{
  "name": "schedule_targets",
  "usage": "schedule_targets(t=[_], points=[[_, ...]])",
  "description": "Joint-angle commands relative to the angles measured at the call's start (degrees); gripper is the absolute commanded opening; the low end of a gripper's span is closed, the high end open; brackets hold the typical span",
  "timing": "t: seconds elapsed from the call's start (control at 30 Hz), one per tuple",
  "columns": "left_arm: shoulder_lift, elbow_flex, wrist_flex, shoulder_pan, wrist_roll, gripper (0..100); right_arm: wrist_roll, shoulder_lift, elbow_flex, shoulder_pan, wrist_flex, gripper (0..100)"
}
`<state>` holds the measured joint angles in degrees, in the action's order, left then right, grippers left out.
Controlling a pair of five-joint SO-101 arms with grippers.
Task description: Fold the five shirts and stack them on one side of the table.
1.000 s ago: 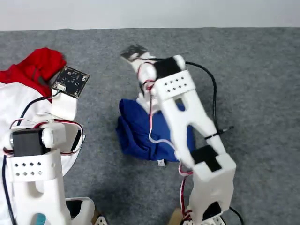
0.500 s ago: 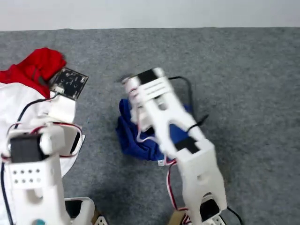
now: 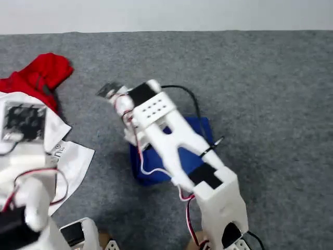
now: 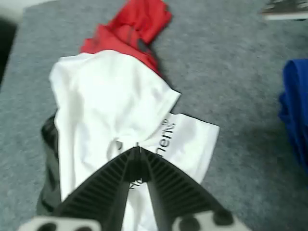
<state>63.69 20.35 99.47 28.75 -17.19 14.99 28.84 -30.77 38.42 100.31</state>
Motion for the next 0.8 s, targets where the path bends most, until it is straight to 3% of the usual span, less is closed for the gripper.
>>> schedule_targets(t=[0.0,0.23,0.43,0.77], points=[[3.78,-0.22,0.88,3.69,0.18,0,-0.35,-1.98,-1.49,-1.8,2.24,1.0],[9.67,0.66,0.88,7.38,0.18,0,-0.35,7.6,-1.41,7.34,2.15,1.0],[13.27,9.27,-0.79,7.65,0.09,0,-0.26,12.35,-1.93,12.88,2.24,1.0],[17.49,11.21,-3.87,7.65,0.09,0,0.09,-0.31,-3.87,0.04,0.75,1.0]])
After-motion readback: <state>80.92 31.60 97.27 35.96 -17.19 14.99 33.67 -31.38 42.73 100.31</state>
